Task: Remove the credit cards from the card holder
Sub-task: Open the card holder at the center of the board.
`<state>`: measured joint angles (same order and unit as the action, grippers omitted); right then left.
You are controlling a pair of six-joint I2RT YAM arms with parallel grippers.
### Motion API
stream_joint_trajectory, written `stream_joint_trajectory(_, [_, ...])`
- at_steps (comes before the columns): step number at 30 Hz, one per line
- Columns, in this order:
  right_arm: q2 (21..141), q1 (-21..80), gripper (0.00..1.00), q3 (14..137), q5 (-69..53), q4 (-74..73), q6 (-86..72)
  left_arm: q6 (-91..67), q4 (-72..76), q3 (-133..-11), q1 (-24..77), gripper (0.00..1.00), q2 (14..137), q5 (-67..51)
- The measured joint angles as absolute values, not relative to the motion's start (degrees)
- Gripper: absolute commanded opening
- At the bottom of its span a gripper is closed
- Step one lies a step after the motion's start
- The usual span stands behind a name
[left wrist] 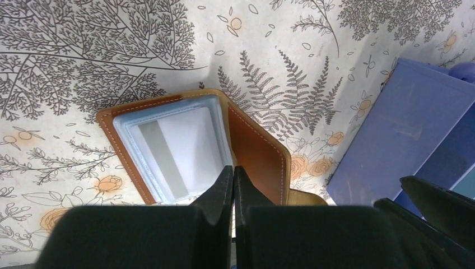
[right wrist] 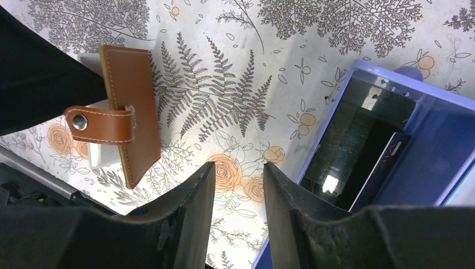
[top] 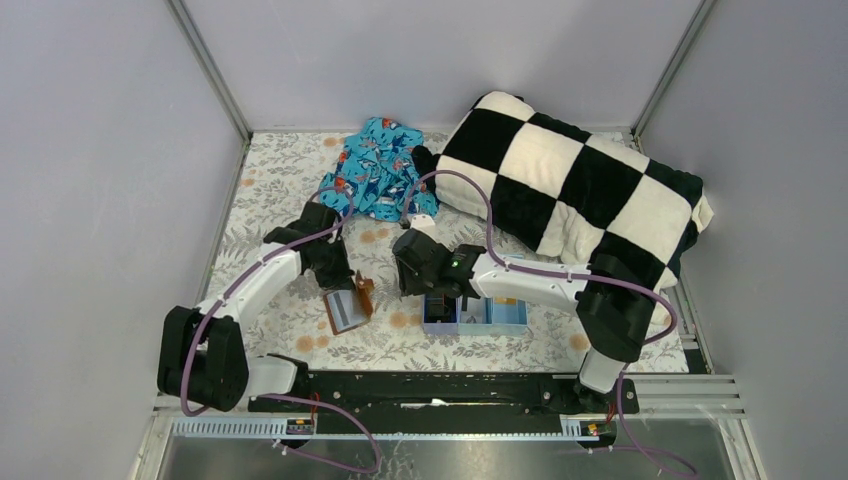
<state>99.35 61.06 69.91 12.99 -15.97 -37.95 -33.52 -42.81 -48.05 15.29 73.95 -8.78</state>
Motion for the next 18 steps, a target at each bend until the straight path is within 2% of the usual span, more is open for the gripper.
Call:
stream_joint_trajectory(5, [97.6,61.1,0.44,69.6,13.0,-15.5,-38.0,-33.5,-41.7,-48.1,15.8,0.01,75.9,-10.6])
stream_joint_trajectory(11, [93.4,61.1,0.43,67.2,14.4,-13.8,-38.2,-35.4,-38.8,-50.3,19.8,0.20,83.4,-13.3])
stream_joint_trajectory(18, [92.5,61.1,0.41,65.2,14.0,-11.5,-38.2,-38.0,-34.8,-51.0,23.5,0.24,87.3,-16.0])
